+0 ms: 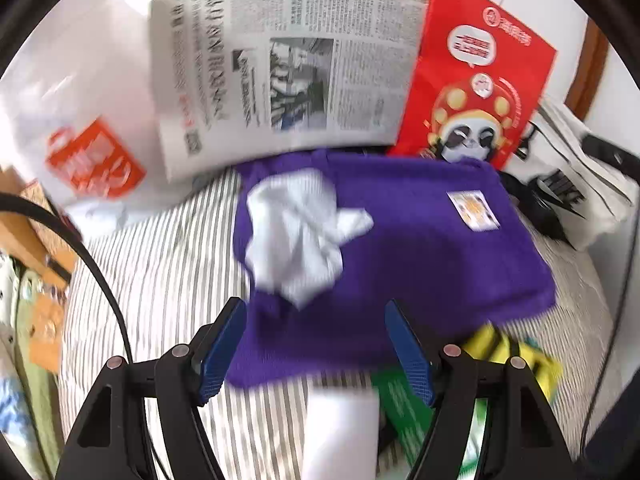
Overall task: Organize soft objects
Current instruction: 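Release the white tissue onto the purple towel with the left tool, then grasp the white sponge block with the left tool while the right tool grasps the yellow pouch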
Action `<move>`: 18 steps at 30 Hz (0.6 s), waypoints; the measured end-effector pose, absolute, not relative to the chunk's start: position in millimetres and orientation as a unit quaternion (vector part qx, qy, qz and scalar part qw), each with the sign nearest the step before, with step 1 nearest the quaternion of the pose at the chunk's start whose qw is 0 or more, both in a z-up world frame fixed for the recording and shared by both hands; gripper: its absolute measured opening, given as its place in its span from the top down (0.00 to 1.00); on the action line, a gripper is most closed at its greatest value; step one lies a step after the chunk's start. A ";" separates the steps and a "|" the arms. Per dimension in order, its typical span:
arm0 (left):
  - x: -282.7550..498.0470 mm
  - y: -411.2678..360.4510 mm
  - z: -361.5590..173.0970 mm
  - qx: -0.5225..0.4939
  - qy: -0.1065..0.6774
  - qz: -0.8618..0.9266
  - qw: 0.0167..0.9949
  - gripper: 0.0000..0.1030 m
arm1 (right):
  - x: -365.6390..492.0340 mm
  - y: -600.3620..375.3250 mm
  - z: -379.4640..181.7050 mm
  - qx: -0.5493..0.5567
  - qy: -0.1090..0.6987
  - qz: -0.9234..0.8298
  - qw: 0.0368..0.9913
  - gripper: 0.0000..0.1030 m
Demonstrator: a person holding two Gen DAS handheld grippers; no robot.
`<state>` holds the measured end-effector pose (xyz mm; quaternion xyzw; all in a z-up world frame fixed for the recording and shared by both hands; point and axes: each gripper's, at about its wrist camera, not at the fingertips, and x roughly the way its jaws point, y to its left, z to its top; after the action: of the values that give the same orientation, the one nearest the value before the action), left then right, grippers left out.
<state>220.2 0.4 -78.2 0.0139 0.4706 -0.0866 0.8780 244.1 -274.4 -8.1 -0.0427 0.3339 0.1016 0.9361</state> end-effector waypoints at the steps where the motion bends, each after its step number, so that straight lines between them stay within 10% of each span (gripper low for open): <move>1: 216.5 4.2 -81.6 0.009 0.473 -0.091 0.877 0.32 | 239.1 -271.6 -6.0 -0.042 0.332 0.105 0.936 0.37; 18: 157.2 0.7 -152.4 0.038 0.502 -0.100 0.858 0.35 | 130.0 -257.3 -73.5 -0.027 0.404 0.108 0.908 0.37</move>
<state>157.2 0.7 -152.4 0.0383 0.5017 -0.1001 0.8584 130.0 -257.3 -73.5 -0.0265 0.4037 0.1082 0.9081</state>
